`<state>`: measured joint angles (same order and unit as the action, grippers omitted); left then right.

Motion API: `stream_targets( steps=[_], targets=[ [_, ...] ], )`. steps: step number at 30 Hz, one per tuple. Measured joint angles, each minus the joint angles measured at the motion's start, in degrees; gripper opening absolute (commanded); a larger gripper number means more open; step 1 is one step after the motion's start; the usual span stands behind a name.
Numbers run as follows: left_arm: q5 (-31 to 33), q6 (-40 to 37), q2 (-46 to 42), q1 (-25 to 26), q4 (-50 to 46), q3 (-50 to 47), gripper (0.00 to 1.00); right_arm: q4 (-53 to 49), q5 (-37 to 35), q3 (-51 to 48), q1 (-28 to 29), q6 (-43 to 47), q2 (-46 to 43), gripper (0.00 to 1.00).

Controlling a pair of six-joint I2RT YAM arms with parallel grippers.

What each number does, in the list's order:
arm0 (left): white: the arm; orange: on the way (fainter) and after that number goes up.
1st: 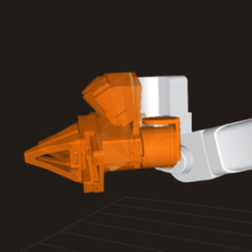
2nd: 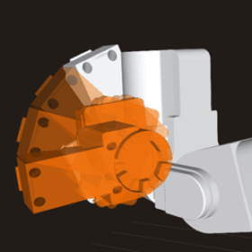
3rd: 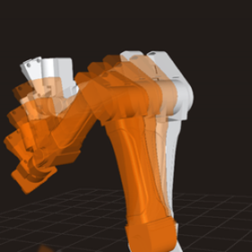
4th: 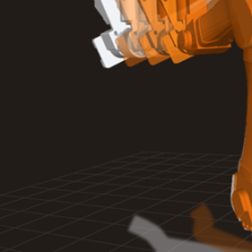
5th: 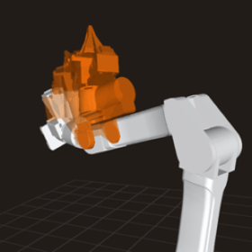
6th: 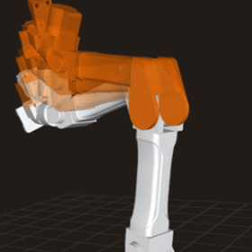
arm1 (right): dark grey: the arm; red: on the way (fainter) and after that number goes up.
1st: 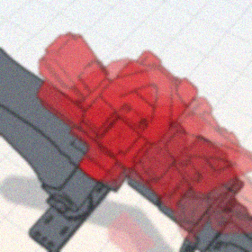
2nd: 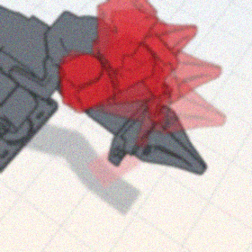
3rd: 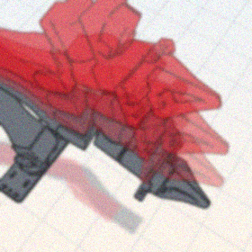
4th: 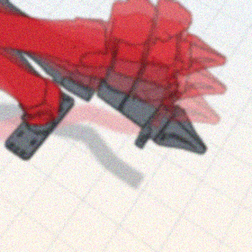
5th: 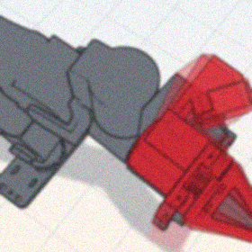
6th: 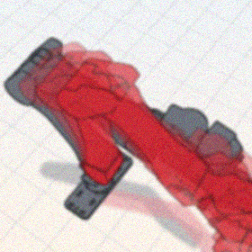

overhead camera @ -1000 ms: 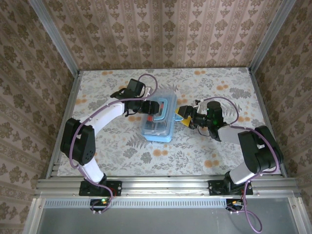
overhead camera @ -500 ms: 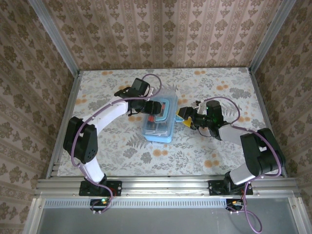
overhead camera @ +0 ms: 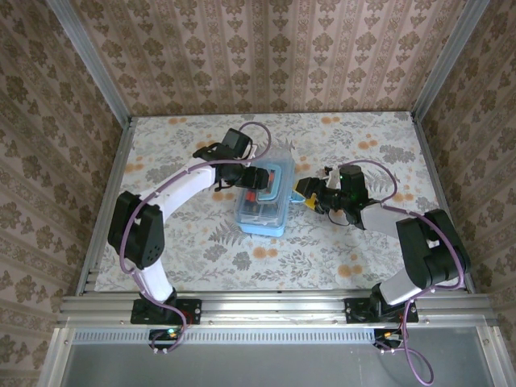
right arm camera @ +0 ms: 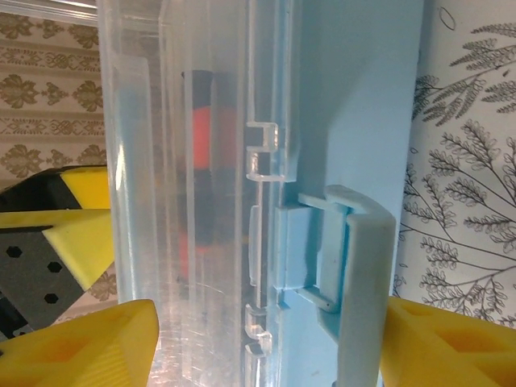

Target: Pack the tool kit

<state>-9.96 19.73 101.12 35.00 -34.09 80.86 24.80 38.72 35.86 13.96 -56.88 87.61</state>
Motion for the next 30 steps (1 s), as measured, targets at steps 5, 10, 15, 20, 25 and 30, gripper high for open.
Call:
stream_targets(
  steps=[5,10,15,20,25,30],
  targets=[
    [0.7,0.0,0.31,0.33,-0.52,0.57,0.53,-1.38,-0.46,0.13,0.0,0.2,-0.57,0.71],
    [1.16,-0.02,0.9,0.33,-0.66,1.2,0.53,-1.88,-0.63,1.11,0.26,0.17,-0.63,0.69],
    [1.2,-0.02,0.9,0.33,-0.61,1.22,0.53,-1.88,-0.68,1.7,0.98,0.17,-0.63,0.68],
    [1.2,0.0,0.94,0.33,-0.63,1.31,0.52,-1.88,-0.9,1.73,1.2,-0.07,-0.63,0.65],
    [1.2,0.0,1.01,0.33,-0.61,1.31,0.52,-1.81,-1.09,1.73,1.22,-0.28,-0.63,0.62],
    [1.2,0.0,1.05,0.33,-0.57,1.33,0.51,-0.81,-1.09,1.73,1.22,-1.4,-0.61,0.6]
  ],
)
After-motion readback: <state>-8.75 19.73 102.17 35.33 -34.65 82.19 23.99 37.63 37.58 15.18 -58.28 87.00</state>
